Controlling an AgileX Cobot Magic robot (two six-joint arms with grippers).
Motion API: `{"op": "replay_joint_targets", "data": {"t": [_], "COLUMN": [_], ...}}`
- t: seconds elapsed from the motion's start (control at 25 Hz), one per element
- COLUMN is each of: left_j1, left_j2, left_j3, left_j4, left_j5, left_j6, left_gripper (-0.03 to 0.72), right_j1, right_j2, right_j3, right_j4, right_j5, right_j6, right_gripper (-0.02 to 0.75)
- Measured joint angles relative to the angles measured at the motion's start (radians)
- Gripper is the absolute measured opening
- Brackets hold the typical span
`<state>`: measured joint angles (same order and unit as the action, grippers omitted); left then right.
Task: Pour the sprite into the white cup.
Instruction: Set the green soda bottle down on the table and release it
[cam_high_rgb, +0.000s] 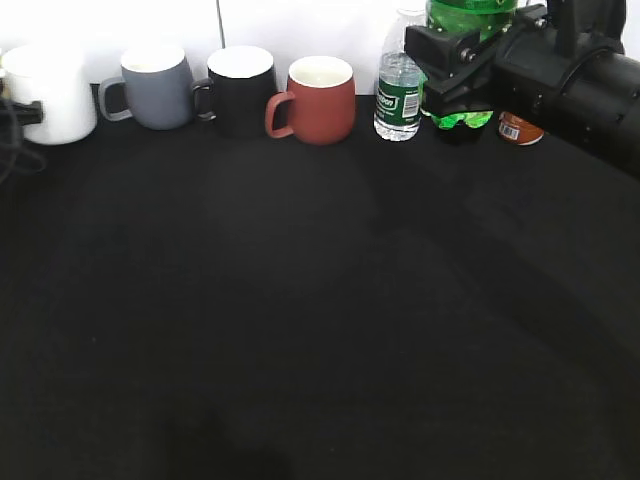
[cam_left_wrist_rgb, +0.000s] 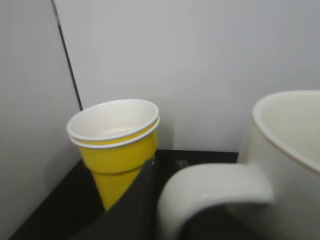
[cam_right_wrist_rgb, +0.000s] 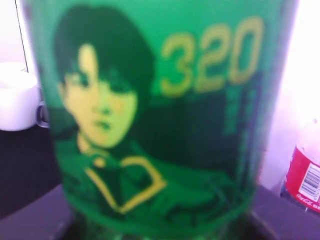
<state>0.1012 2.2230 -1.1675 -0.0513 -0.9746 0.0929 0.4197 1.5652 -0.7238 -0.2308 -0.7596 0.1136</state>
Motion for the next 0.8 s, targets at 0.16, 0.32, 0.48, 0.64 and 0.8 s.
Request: {"op": "replay_joint_targets", "data": {"t": [0.16,0.32,0.48,0.64,0.8], "left_j1": [0.0,-0.002,-0.012,-0.038,-0.046], "left_j2": [0.12,0.157,0.158,0.149,0.088], "left_j3": [-0.207,-0.285,-0.287,-0.239,-0.126], "left_j4": [-0.002,-0.003,-0.01,-0.026,-0.106], "left_j5": [0.072,0.128,0.143,0.132,0.089], "left_j6": [-0.004,-0.039,-0.05,-0.054,-0.046], "left_gripper": [0.063,0.063,0.16,0.225,0.269], "right_j1": [0.0,0.0,0.0,0.0,0.0], "right_j2": [0.0,0.0,0.0,0.0,0.0], "right_j3": [0.0,0.0,0.0,0.0,0.0], "right_j4": [0.068,0.072,0.072,0.072,0.072], "right_j5": [-0.001,-0.001,-0.002,-0.003,-0.003], "right_j6": [0.0,0.0,0.0,0.0,-0.001], "right_gripper": [0.393,0.393,0.393,0.393,0.393]}}
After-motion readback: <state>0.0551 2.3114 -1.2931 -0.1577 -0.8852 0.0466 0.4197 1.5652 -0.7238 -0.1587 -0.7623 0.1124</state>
